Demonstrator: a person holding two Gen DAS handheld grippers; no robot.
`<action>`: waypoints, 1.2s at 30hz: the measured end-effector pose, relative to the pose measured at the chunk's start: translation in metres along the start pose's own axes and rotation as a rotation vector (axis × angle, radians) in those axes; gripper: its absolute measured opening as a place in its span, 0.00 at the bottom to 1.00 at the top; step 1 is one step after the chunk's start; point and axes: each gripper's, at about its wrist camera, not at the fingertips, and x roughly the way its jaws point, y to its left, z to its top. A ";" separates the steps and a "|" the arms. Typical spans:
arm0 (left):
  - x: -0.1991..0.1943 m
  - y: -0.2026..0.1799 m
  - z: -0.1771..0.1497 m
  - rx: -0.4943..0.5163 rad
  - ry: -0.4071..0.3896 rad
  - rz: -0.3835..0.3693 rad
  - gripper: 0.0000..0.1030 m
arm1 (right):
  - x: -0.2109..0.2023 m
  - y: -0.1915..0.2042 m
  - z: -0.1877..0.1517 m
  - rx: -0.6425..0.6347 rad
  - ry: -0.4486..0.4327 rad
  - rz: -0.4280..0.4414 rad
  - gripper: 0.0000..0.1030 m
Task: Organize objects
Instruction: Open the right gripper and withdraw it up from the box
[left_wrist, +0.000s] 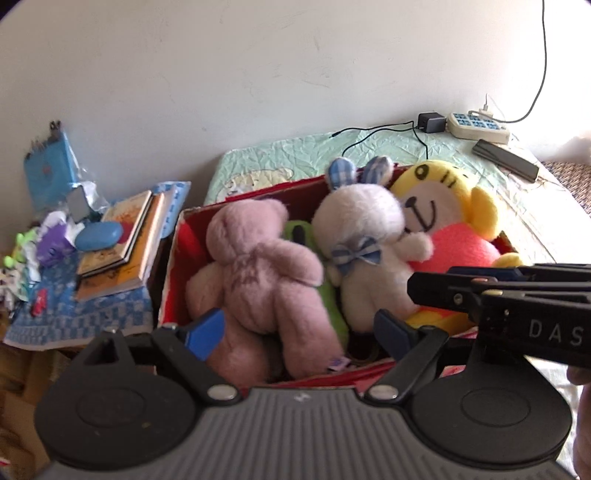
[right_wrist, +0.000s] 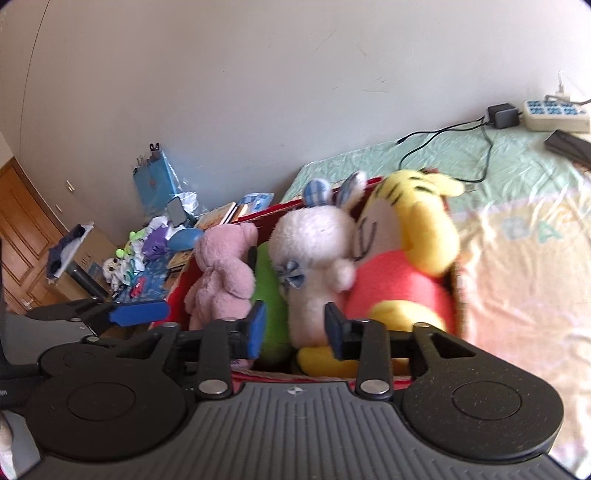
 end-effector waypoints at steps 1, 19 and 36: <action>-0.002 -0.004 0.000 -0.010 0.006 0.002 0.85 | -0.004 -0.003 0.000 -0.002 -0.001 0.001 0.42; -0.022 -0.102 -0.017 -0.071 0.136 0.038 0.85 | -0.075 -0.062 -0.015 0.035 0.028 -0.060 0.48; -0.009 -0.207 -0.021 0.053 0.168 -0.038 0.85 | -0.120 -0.123 -0.037 0.083 0.041 -0.235 0.52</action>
